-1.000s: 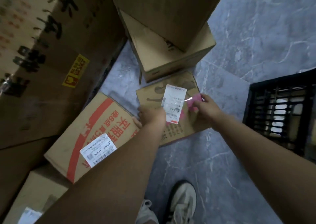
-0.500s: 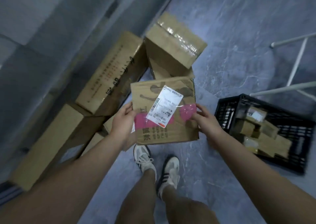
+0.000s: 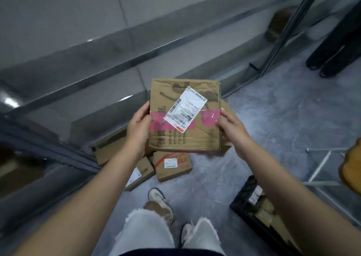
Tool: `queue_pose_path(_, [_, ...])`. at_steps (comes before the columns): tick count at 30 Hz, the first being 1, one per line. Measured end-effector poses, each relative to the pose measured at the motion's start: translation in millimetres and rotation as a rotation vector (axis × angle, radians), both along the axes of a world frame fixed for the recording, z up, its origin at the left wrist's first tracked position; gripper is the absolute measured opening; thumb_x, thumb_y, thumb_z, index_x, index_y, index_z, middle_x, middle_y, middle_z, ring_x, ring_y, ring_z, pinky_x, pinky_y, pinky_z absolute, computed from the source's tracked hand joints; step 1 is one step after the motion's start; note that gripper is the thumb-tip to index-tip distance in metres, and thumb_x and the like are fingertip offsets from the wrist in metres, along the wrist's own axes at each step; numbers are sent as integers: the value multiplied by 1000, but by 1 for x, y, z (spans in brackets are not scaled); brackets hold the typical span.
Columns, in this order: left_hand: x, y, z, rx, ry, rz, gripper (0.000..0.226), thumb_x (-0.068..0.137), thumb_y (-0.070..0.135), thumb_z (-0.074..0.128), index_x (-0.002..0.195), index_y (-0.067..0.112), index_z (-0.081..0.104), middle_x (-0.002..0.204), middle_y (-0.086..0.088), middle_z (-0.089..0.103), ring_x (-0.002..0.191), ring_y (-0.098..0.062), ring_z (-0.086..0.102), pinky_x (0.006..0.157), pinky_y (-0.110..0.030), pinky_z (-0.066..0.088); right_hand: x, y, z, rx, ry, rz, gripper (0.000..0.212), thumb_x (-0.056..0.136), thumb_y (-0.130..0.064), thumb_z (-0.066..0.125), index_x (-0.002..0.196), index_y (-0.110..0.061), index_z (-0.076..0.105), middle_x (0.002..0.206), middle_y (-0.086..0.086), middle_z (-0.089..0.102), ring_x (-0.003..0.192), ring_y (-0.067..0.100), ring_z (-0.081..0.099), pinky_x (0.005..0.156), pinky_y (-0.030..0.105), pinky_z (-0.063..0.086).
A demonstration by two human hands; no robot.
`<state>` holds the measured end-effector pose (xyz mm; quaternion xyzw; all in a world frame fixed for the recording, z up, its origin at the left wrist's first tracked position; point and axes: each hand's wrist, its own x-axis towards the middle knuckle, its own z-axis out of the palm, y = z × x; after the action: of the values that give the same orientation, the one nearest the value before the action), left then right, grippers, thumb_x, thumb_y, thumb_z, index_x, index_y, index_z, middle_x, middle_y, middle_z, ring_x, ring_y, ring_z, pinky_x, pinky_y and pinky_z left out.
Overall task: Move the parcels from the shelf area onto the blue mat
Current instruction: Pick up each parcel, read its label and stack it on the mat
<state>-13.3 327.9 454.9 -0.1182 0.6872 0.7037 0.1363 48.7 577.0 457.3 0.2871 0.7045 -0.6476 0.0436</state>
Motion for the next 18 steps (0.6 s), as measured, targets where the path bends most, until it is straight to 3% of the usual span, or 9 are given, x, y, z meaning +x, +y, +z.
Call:
queue_pose_path(2, [27,-29,21,9,34,86,51,87,15,55,128,45,60,132,5,60,109,-14,66,83,-35,58,6,-25,23,35,41,76,39,90,-19,57,128,-29,60,98,-13,66,67,-12,63,52,8,47])
queue_pose_path(3, [40,-45,29,7,51,126,52,87,16,55,128,46,59,132,6,61,110,-14,65,82,-34,58,6,-38,33,45,56,123,40,91,-20,57,131,-28,58,99,-13,65,66,-13,63,50,7,45])
queue_pose_path(6, [75,-100,48,15,101,267,53,85,15,56,129,42,60,125,10,66,104,-10,67,71,-26,56,0,-90,58,65,91,266,43,91,-24,58,134,-29,55,107,-6,66,82,-1,65,60,14,50])
queue_pose_path(9, [111,-163,62,49,144,442,52,87,9,56,131,37,60,110,17,72,93,-2,70,63,-19,56,-5,-163,76,91,116,424,42,92,-27,57,134,-30,53,102,-10,61,86,1,58,54,15,45])
queue_pose_path(11, [139,-209,69,63,155,546,49,90,11,55,128,42,60,110,17,72,92,-1,70,63,-19,56,-2,-218,83,112,134,544,42,93,-28,57,135,-30,50,102,-13,58,87,2,57,59,19,45])
queue_pose_path(14, [189,-285,71,85,157,682,45,92,19,53,127,46,58,118,10,69,100,-11,70,74,-32,59,9,-305,86,115,165,723,44,91,-28,60,133,-31,51,114,-7,60,92,6,58,67,24,48])
queue_pose_path(18, [268,-389,59,131,168,852,49,97,11,47,139,33,51,118,5,71,108,-16,68,92,-43,54,45,-436,90,116,172,949,44,88,-34,63,131,-34,52,115,-8,56,96,6,55,74,29,50])
